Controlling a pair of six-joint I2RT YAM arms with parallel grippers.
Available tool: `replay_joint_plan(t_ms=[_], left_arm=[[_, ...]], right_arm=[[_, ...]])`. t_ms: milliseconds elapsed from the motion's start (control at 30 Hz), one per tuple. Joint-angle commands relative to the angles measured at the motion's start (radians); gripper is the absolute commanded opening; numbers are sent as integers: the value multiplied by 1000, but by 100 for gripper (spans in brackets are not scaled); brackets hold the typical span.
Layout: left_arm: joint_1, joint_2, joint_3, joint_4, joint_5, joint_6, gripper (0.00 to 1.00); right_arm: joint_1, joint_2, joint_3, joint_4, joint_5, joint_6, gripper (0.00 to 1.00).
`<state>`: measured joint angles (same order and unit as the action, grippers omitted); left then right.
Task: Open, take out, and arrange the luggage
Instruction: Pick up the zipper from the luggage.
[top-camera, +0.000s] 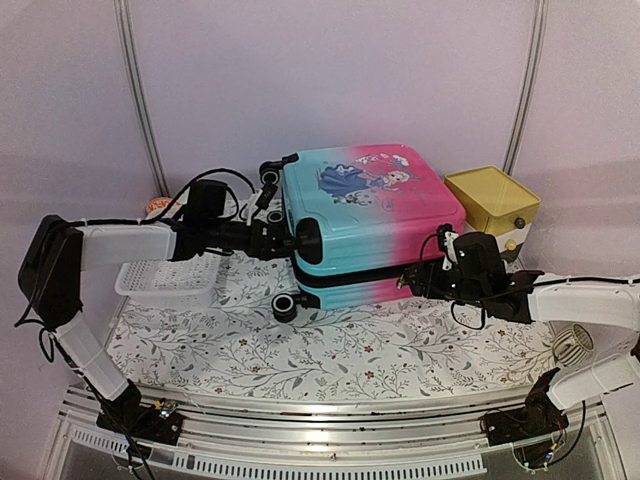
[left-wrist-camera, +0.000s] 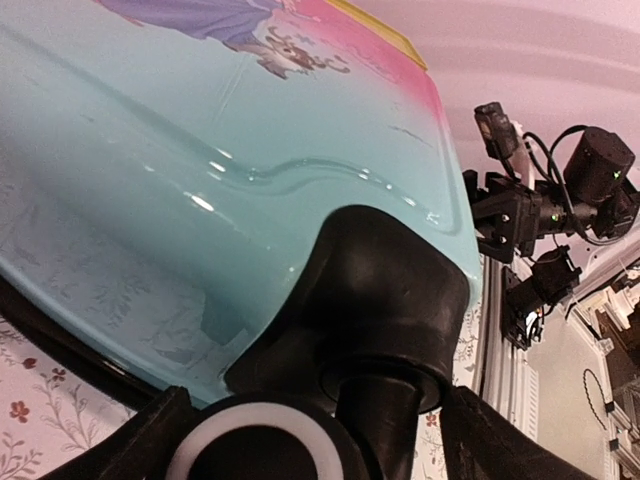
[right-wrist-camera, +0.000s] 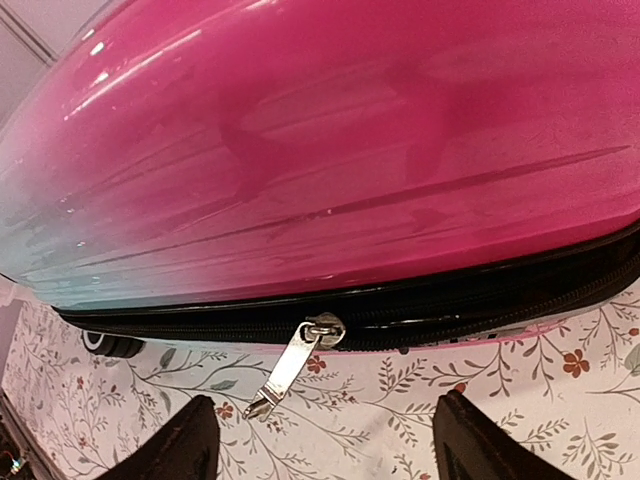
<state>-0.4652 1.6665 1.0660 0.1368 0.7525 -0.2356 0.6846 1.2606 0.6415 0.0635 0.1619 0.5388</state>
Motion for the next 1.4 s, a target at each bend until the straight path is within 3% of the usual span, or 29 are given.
replay_joint_plan(t_ms=[0,300,533,633,833,1033,1200,1367], left_arm=[[-90,-17,-22,-14,38,0,86],[-135,-55,-69,-14,18,-6,86],[-139,-98,-99,-15,-25,-1,86],[-139,-115,-106,-19,-33,0,86],[-139,-146,-115,-23,-36,1,86],[-141,-138,-113,-27,-14,2,85],[-143,-88,-104,-6,34,-11,82],[-165,-74,-80,41,53,-42,80]], right_arm=[[-12,-7,-20,-30,-22,19,71],[-13,78,27,-33,-48,46,64],[-14,158,81,-18,-56,56,49],[-14,166,82,0,-62,65,40],[-15,179,89,8,-88,59,4],[-14,137,50,22,-123,42,2],[-8,106,11,92,-247,13,2],[118,130,6,225,-291,18,2]])
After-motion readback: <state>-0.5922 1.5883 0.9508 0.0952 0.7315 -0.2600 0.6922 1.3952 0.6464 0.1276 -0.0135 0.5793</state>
